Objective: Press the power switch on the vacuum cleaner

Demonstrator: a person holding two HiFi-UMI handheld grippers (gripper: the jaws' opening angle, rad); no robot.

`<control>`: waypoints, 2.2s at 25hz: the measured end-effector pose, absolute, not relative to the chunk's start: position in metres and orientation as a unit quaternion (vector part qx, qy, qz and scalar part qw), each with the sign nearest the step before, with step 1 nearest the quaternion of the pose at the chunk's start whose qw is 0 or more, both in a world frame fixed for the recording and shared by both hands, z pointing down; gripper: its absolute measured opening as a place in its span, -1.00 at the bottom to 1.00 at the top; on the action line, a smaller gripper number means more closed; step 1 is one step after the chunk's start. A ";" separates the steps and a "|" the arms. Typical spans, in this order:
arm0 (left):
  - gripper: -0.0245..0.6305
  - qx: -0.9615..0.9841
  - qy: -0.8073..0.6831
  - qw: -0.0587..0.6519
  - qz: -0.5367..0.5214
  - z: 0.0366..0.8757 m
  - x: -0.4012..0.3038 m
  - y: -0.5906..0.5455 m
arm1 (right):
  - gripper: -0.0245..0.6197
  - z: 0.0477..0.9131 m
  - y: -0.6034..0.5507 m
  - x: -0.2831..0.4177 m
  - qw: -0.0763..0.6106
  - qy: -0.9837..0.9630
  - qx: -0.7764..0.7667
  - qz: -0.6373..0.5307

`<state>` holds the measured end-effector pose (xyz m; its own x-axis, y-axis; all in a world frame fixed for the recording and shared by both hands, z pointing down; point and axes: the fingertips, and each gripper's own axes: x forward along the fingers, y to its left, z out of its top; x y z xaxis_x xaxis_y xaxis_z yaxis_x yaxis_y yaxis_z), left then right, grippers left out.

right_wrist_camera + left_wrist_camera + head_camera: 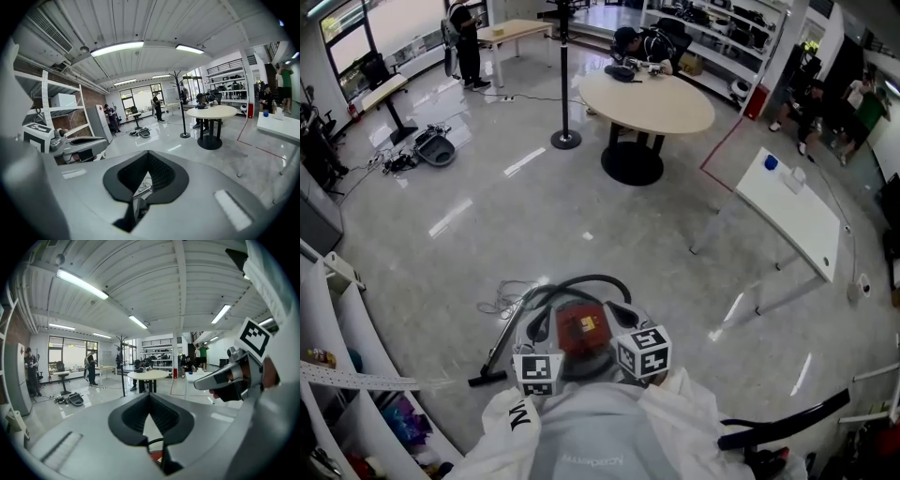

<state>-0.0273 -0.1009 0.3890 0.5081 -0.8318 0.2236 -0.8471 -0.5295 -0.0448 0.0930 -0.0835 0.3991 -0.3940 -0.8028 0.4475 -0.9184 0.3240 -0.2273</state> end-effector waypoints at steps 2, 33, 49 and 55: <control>-0.93 0.871 -0.477 0.035 0.111 0.389 -0.030 -0.096 | -0.92 0.400 -0.078 0.089 0.123 -0.800 0.541 0.228; -0.93 0.827 -0.546 0.056 0.122 0.395 -0.009 0.012 | -0.92 0.406 0.022 0.113 0.132 -0.832 0.488 0.228; -0.93 0.801 -0.586 0.038 0.120 0.383 0.032 0.082 | -0.92 0.403 0.083 0.155 0.118 -0.858 0.452 0.216; -0.93 0.797 -0.588 0.046 0.130 0.393 0.038 0.108 | -0.92 0.410 0.106 0.154 0.114 -0.864 0.436 0.225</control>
